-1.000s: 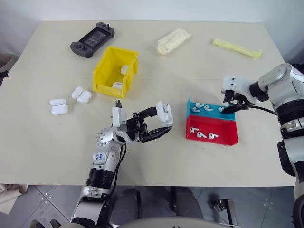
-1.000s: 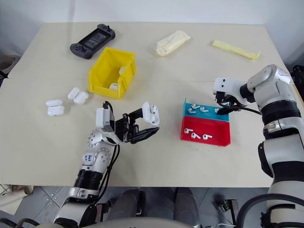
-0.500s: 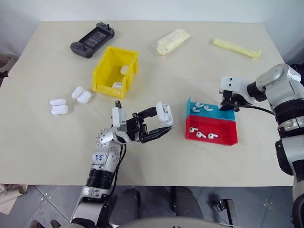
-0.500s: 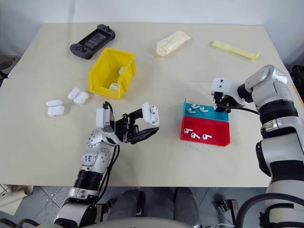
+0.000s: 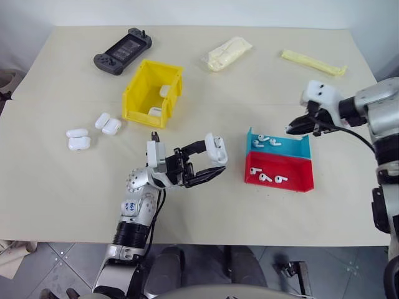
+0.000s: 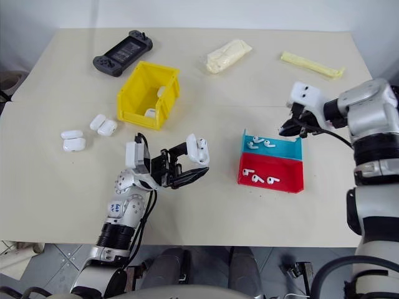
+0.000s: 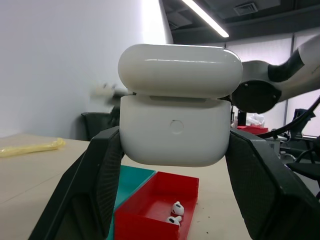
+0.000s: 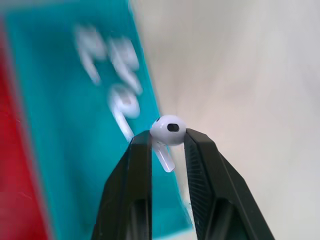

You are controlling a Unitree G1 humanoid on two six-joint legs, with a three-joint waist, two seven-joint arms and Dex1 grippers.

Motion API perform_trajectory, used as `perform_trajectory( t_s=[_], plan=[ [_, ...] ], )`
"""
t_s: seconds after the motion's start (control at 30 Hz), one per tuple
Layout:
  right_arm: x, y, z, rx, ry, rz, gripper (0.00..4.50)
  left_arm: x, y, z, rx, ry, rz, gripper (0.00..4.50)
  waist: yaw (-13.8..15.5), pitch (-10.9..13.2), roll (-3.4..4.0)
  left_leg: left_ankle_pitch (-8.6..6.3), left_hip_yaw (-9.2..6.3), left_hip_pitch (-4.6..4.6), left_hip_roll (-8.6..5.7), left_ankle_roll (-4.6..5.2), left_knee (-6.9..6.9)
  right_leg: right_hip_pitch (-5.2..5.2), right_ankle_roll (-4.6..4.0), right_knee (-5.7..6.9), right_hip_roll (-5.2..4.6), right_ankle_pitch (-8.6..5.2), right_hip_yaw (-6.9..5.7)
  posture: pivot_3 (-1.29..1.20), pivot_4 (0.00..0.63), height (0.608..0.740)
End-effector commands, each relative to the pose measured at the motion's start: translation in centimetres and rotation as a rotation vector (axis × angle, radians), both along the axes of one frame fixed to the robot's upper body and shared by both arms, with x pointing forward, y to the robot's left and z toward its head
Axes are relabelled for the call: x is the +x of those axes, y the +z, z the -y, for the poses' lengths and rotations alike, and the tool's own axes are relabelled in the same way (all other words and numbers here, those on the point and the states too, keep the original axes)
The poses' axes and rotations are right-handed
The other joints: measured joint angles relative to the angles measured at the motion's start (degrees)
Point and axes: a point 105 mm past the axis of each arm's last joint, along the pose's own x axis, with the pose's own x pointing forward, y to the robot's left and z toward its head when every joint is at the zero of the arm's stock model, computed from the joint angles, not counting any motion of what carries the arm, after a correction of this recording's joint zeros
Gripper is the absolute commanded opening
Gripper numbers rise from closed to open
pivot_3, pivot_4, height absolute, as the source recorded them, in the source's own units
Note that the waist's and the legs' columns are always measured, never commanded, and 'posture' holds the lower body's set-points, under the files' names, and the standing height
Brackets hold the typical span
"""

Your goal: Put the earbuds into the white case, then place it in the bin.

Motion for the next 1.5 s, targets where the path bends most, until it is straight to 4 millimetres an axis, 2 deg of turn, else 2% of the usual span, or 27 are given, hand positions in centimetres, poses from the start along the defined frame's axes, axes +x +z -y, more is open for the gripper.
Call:
perform_trajectory(
  t_s=[0.03,0.07,0.13,0.3,0.43,0.67,1.17,1.37,1.5],
  plan=[
    [-2.9,2.5,-2.4,0.258,0.128,0.062,0.71,-0.2,1.1,0.4,-0.017,-0.029,0.031,2.75,-0.07,0.01,-0.01,-0.01,0.0,0.0,0.0,0.0,0.01,0.02,0.01,-0.02,0.0,0.0,0.0,0.0,0.15,0.74],
    [-3.5,2.6,-2.8,0.299,0.139,0.064,0.71,-0.1,1.1,0.4,-0.017,-0.031,0.029,2.75,-0.04,0.01,-0.01,-0.01,0.0,0.0,0.0,0.0,0.04,0.03,0.01,-0.01,-0.01,0.0,0.0,0.0,0.15,0.74],
    [-5.2,3.5,-4.5,0.526,0.182,0.066,0.71,0.1,1.4,0.6,-0.02,-0.036,0.023,2.75,-0.04,0.01,-0.01,-0.01,0.01,0.01,0.01,0.0,0.09,0.04,0.02,0.05,-0.01,0.01,0.01,0.0,0.15,0.74],
    [-9.1,4.5,-7.9,0.901,0.23,-0.139,0.71,0.5,1.6,0.8,-0.008,-0.049,0.012,2.75,-0.11,0.01,-0.01,-0.02,-0.05,0.03,0.03,-0.03,0.19,0.03,0.0,0.2,-0.02,0.02,0.03,0.0,0.15,0.74],
    [-11.1,4.8,-10.1,1.031,0.282,-0.255,0.71,0.7,1.8,0.9,-0.003,-0.053,0.008,2.75,-0.09,0.01,-0.01,-0.03,-0.12,0.04,0.03,-0.05,0.17,0.02,-0.03,0.22,-0.01,0.03,0.02,0.0,0.15,0.74],
    [-11.9,4.0,-12.2,1.084,0.299,-0.326,0.71,0.6,2.5,1.6,-0.036,-0.062,0.005,2.75,0.55,0.01,-0.01,-0.05,-0.08,0.03,-0.04,-0.01,0.18,0.03,-0.04,0.21,-0.04,0.04,0.05,0.0,0.15,0.74],
    [-11.2,2.4,-13.4,1.078,0.25,-0.34,0.71,0.3,2.7,1.8,-0.046,-0.059,0.006,2.75,0.44,0.01,-0.01,-0.06,-0.03,0.04,-0.03,0.02,0.16,0.01,-0.04,0.21,0.01,0.04,0.09,0.0,0.15,0.74],
    [-11.2,1.0,-13.8,1.004,0.225,-0.347,0.71,0.3,2.7,1.8,-0.048,-0.055,0.006,2.75,0.45,0.01,-0.01,-0.07,-0.03,0.04,-0.02,0.02,0.16,0.01,-0.04,0.21,0.01,0.04,0.09,0.0,0.15,0.74],
    [-11.5,0.7,-14.1,0.992,0.234,-0.362,0.71,0.3,2.8,1.9,-0.052,-0.052,0.006,2.75,0.47,0.01,-0.01,-0.07,-0.03,0.04,-0.02,0.03,0.15,0.01,-0.04,0.19,0.01,0.04,0.09,0.0,0.15,0.74]
  ],
)
